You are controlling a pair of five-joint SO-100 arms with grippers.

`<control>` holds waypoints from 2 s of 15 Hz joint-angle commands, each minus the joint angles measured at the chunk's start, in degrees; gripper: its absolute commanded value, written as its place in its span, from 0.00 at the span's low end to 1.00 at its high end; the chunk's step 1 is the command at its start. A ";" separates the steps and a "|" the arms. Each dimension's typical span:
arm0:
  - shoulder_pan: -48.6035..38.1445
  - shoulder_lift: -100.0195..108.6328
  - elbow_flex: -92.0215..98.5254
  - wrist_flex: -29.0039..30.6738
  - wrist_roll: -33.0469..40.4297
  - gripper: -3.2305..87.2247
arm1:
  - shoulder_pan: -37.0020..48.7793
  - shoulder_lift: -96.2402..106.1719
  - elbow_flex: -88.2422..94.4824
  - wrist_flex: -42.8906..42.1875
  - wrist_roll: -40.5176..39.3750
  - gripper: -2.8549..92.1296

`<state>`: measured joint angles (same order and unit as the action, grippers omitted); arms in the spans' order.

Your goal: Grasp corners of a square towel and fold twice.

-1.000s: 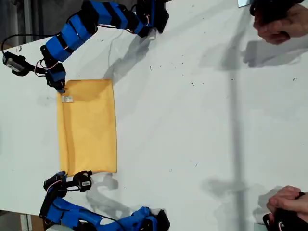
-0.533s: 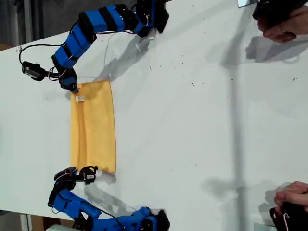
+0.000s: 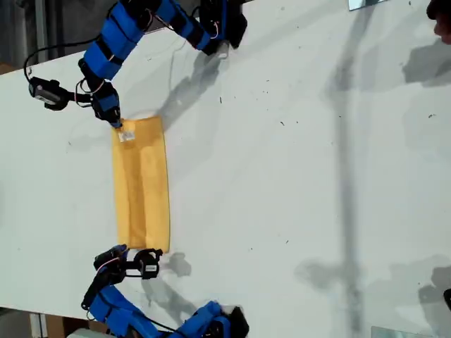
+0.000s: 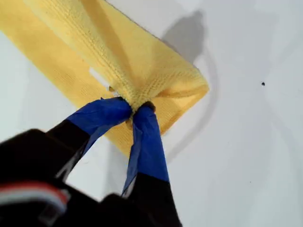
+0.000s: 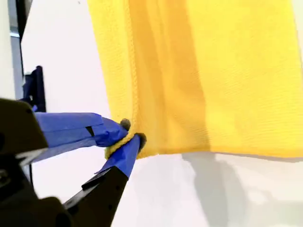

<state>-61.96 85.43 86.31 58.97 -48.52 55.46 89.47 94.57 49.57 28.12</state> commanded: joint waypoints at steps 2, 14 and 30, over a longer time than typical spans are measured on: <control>2.99 4.57 4.22 -1.76 -1.23 0.01 | -1.32 3.52 0.35 -1.49 0.00 0.03; 5.98 4.83 5.10 5.01 -11.25 0.02 | -7.21 -4.13 0.35 5.01 14.33 0.03; 9.14 14.94 4.83 10.72 -10.99 0.19 | -3.96 11.95 8.17 7.65 16.61 0.29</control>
<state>-52.65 99.84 94.83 68.03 -59.85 50.71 101.16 104.85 58.54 45.26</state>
